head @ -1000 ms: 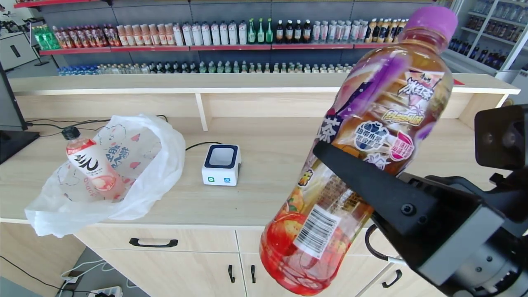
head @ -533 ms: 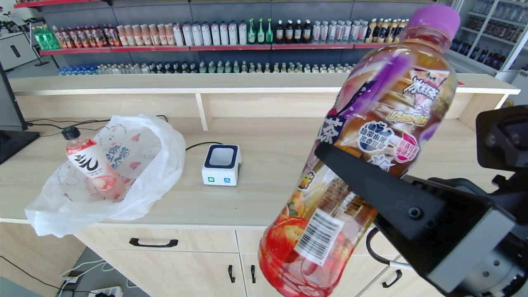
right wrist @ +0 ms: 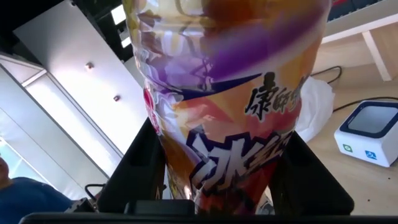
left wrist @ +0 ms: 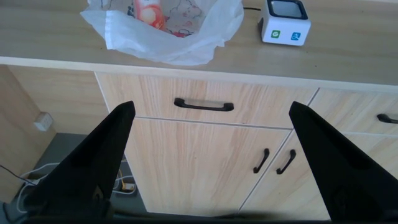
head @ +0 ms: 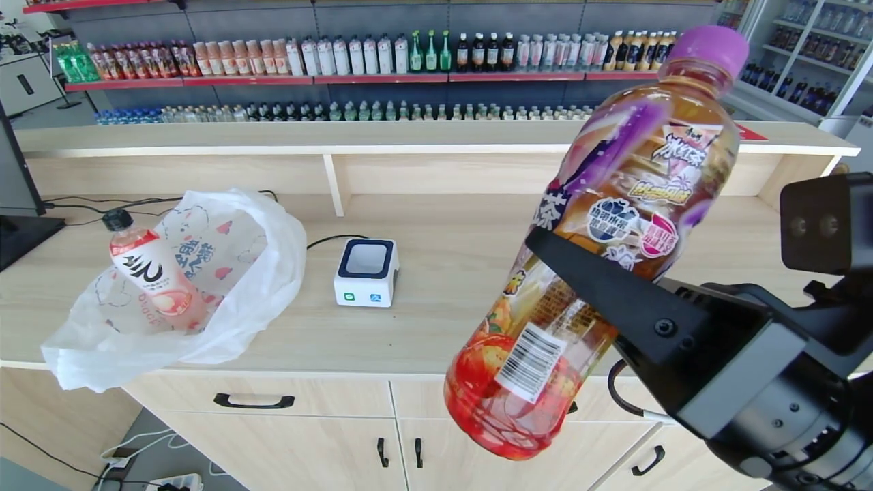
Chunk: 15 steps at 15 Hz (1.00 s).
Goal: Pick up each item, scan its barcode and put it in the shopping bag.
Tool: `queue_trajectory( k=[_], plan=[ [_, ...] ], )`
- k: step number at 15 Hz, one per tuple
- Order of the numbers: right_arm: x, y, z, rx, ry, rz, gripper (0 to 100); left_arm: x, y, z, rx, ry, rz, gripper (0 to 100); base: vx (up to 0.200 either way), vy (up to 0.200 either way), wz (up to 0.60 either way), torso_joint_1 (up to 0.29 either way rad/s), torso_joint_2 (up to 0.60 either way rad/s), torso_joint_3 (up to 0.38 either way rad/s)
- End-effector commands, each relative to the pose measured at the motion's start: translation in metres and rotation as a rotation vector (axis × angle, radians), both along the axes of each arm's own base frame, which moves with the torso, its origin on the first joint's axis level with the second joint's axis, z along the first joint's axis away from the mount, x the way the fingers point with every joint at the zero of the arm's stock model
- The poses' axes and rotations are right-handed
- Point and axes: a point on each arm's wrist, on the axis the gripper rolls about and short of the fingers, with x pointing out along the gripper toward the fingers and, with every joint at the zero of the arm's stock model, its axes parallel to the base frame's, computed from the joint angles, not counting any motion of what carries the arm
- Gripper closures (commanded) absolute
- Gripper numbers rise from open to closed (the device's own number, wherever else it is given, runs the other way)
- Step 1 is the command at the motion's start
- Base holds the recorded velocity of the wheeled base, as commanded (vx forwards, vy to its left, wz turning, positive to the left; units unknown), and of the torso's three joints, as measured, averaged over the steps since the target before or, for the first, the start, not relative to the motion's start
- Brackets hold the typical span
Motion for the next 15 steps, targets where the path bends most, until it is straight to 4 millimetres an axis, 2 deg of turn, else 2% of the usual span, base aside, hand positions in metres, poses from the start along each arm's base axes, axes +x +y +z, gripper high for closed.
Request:
queue_trajectory(
  k=[1, 8, 11, 12, 15],
  plan=[
    [0.001, 0.000, -0.001, -0.003, 0.001, -0.004, 100, 0.000, 0.000, 0.000, 0.002, 0.000, -0.001, 0, 0.000, 0.000, 0.00, 0.000, 0.00, 0.000],
    [0.006, 0.000, -0.003, -0.027, -0.017, -0.032, 100, 0.000, 0.000, 0.000, -0.003, 0.000, 0.000, 0, 0.000, 0.000, 0.00, 0.000, 0.00, 0.000],
    [0.017, -0.006, -0.010, -0.097, -0.061, -0.125, 100, 0.000, 0.000, 0.000, -0.003, 0.000, 0.000, 0, 0.000, 0.000, 0.00, 0.000, 0.00, 0.000],
    [0.033, -0.016, -0.019, -0.216, -0.102, -0.248, 100, 0.000, 0.000, 0.000, -0.001, 0.000, 0.002, 0, 0.000, 0.000, 0.00, 0.000, 0.00, 0.000],
    [0.071, -0.045, -0.022, -0.419, -0.199, -0.520, 100, 0.000, 0.000, 0.000, -0.003, 0.000, 0.002, 0, 0.000, 0.000, 0.00, 0.000, 0.00, 0.000]
  ],
)
